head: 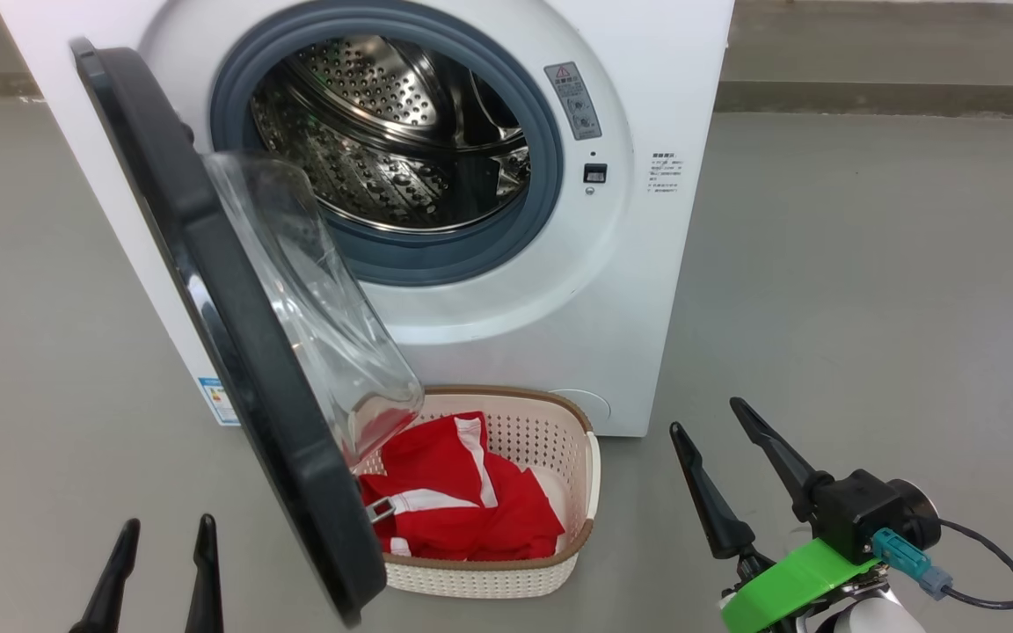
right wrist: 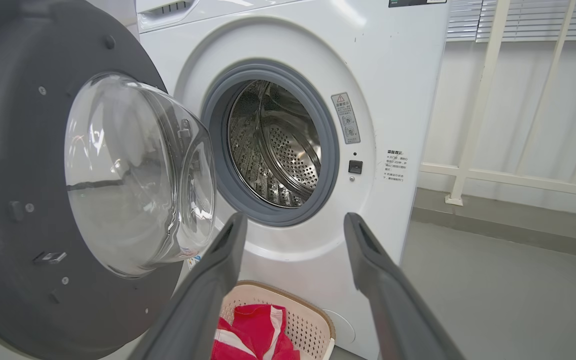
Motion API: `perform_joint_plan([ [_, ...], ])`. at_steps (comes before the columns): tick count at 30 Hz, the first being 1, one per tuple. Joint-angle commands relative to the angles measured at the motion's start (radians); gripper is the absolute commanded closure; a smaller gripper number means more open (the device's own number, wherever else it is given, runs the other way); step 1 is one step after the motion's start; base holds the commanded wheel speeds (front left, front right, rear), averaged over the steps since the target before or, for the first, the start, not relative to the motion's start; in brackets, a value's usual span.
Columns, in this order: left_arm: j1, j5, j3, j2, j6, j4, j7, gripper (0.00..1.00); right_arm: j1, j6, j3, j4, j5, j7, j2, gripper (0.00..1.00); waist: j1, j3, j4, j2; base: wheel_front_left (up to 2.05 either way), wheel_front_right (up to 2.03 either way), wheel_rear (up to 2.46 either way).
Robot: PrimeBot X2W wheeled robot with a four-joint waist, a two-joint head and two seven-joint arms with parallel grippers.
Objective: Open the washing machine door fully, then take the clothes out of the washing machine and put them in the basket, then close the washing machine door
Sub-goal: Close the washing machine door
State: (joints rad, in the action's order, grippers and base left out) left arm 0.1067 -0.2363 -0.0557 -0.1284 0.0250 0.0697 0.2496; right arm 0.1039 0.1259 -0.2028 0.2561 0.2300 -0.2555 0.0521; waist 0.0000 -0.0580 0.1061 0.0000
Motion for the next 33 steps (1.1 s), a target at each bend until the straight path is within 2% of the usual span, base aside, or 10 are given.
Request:
perform_joint_plan([
  [1, -0.014, 0.016, -0.037, -0.005, 0.004, -0.018, 0.012, 0.00, 0.013, 0.005, -0.018, -0.025, 0.008, -0.006, -0.002, 0.00, 0.0000, -0.002, 0.001, 0.0000, 0.00, 0.00, 0.00],
  [10, -0.017, 0.044, -0.045, -0.003, 0.010, -0.011, 0.012, 0.03, 0.012, 0.005, -0.024, -0.024, 0.012, -0.006, -0.002, 0.00, 0.0000, -0.009, -0.003, 0.0000, 0.00, 0.00, 0.00],
  [11, -0.017, 0.046, -0.044, -0.002, 0.011, -0.009, 0.012, 0.21, 0.013, 0.005, -0.025, -0.024, 0.012, -0.006, -0.002, 0.00, 0.0000, -0.009, -0.005, 0.0000, 0.00, 0.00, 0.00],
  [13, -0.016, 0.049, -0.042, -0.001, 0.012, -0.004, 0.012, 0.95, 0.013, 0.005, -0.025, -0.024, 0.012, -0.006, -0.002, 0.00, 0.0000, -0.010, -0.007, 0.0000, 0.00, 0.00, 0.00],
  [14, -0.016, 0.051, -0.041, -0.001, 0.011, -0.001, 0.012, 1.00, 0.012, 0.005, -0.024, -0.023, 0.010, -0.006, -0.002, 0.00, 0.0000, -0.010, -0.008, 0.0000, 0.00, 0.00, 0.00],
  [18, -0.031, 0.028, -0.043, 0.011, 0.012, -0.005, 0.012, 1.00, 0.011, 0.005, -0.023, -0.020, 0.000, -0.006, -0.002, 0.00, 0.0000, -0.012, -0.011, 0.0000, 0.00, 0.00, 0.00],
  [21, -0.058, -0.071, -0.070, 0.037, 0.028, -0.020, 0.011, 1.00, 0.011, 0.005, -0.019, -0.020, -0.005, -0.006, -0.002, 0.00, 0.0000, -0.015, -0.010, 0.0000, 0.00, 0.00, 0.00],
  [26, -0.129, -0.345, -0.141, 0.067, 0.050, -0.033, -0.031, 1.00, 0.015, 0.005, -0.022, -0.019, -0.012, -0.006, -0.002, 0.00, 0.0000, -0.016, -0.013, 0.0000, 0.00, 0.00, 0.00],
  [30, -0.184, -0.596, -0.170, 0.074, 0.063, -0.062, -0.121, 1.00, 0.018, 0.005, -0.024, -0.019, -0.018, -0.006, -0.002, 0.00, 0.0000, -0.013, -0.016, 0.0000, 0.00, 0.00, 0.00],
  [33, -0.220, -0.813, -0.191, 0.077, 0.045, -0.093, -0.200, 1.00, 0.017, 0.005, -0.023, -0.019, -0.020, -0.006, -0.002, 0.00, 0.0000, -0.010, -0.017, 0.0000, 0.00, 0.00, 0.00],
])
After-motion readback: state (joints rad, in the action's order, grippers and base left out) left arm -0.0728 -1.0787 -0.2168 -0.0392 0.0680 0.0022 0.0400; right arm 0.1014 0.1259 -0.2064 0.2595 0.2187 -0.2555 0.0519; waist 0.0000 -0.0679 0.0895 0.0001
